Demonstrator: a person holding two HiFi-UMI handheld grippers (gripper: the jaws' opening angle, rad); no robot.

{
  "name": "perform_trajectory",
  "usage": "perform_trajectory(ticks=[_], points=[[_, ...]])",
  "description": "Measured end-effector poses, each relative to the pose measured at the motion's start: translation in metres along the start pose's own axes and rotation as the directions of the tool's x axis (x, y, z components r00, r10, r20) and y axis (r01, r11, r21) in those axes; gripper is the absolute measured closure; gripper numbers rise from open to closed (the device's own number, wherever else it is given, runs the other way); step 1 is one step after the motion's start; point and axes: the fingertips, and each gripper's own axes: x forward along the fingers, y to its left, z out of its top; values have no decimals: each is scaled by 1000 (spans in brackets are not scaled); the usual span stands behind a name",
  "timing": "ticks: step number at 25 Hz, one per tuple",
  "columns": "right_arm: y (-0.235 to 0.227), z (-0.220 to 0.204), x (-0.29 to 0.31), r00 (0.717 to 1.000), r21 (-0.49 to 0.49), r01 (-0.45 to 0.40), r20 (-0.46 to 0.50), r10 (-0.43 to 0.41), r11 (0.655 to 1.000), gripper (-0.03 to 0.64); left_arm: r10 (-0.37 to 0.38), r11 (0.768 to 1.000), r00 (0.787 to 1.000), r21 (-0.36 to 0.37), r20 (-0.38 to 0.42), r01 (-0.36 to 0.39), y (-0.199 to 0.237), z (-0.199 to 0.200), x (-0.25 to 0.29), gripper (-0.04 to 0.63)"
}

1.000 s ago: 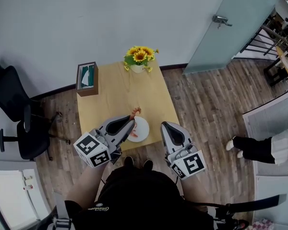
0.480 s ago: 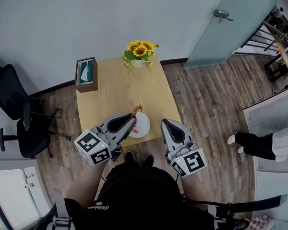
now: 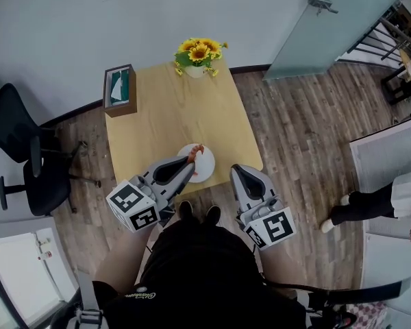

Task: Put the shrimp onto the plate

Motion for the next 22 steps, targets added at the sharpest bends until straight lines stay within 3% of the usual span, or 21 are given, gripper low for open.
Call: perform_trajectory(ticks=[4,9,12,16,22], points=[[2,-7,0,1000,8,-3,-11,3,1000,611,-5,1000,1000,-10,-17,4,3,-13,1,558],[2,-13,1,1000,11,-6,-24,6,1000,611,4,997,999,-79,-38,-7,9,-32,4,558],[1,-16,0,1000,14,-9,-30,9,1000,611,49,995,995,-78,-92,-56,19,-51,8,558],[-1,-21,1,999,23,-5,-39,6,1000,611,146,984,964,-69,-220,-165,44,-90,15,558],[-5,-26,-1,999,31,6,-52,-4,999,611,198,960,917,-118,-346,-252,72,-139,23,558]])
